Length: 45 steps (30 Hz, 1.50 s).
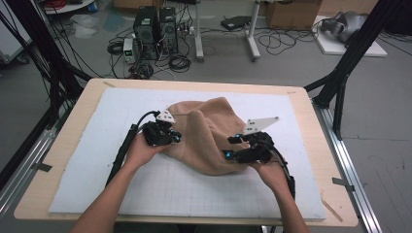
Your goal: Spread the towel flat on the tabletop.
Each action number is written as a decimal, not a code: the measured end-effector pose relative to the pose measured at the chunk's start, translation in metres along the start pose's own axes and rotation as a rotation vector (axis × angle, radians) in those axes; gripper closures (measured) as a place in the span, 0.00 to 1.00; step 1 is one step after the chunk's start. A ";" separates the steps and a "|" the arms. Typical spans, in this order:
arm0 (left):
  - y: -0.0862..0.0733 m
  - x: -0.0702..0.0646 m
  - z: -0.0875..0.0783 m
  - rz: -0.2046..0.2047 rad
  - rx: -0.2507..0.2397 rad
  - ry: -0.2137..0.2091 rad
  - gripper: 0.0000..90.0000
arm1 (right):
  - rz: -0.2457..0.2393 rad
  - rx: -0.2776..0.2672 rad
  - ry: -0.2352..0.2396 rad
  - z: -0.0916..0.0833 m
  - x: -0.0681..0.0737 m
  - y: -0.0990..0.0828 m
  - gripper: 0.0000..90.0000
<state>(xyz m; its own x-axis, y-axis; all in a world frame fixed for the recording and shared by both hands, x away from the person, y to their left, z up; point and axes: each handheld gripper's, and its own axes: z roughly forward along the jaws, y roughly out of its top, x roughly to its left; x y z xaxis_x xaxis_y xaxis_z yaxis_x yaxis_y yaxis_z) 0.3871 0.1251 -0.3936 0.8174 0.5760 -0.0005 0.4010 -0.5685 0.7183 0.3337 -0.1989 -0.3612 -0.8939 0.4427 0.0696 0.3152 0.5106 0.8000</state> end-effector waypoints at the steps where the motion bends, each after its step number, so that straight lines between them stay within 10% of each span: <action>1: 0.000 0.000 -0.003 -0.002 -0.008 0.000 0.90 | -0.003 0.012 0.000 0.006 0.000 0.005 0.49; 8: -0.005 0.000 -0.021 0.002 -0.040 -0.002 0.80 | 0.009 0.095 0.024 0.047 -0.002 0.029 0.47; 12: -0.011 0.002 -0.030 -0.015 -0.060 -0.002 0.74 | 0.007 0.140 0.032 0.064 -0.003 0.033 0.65; 19: -0.022 0.010 -0.050 -0.055 -0.086 0.016 0.66 | -0.156 0.146 0.096 0.072 0.021 0.040 0.90; 29: -0.028 0.017 -0.082 -0.095 -0.145 0.032 0.57 | -0.303 0.159 0.268 0.078 0.065 0.033 0.91; 38: -0.019 0.007 -0.072 -0.062 -0.129 0.022 0.50 | -0.380 0.221 0.410 0.081 0.097 0.014 0.88; 45: -0.012 -0.004 -0.058 -0.027 -0.111 -0.008 0.49 | -0.251 0.124 0.340 0.046 0.081 0.005 0.60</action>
<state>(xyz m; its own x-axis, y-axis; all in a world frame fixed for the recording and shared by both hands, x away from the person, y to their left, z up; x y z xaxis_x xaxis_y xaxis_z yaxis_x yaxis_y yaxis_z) 0.3551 0.1641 -0.3621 0.8103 0.5854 -0.0266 0.3755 -0.4839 0.7904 0.2772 -0.1266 -0.3786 -0.9951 0.0364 0.0916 0.0925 0.6654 0.7407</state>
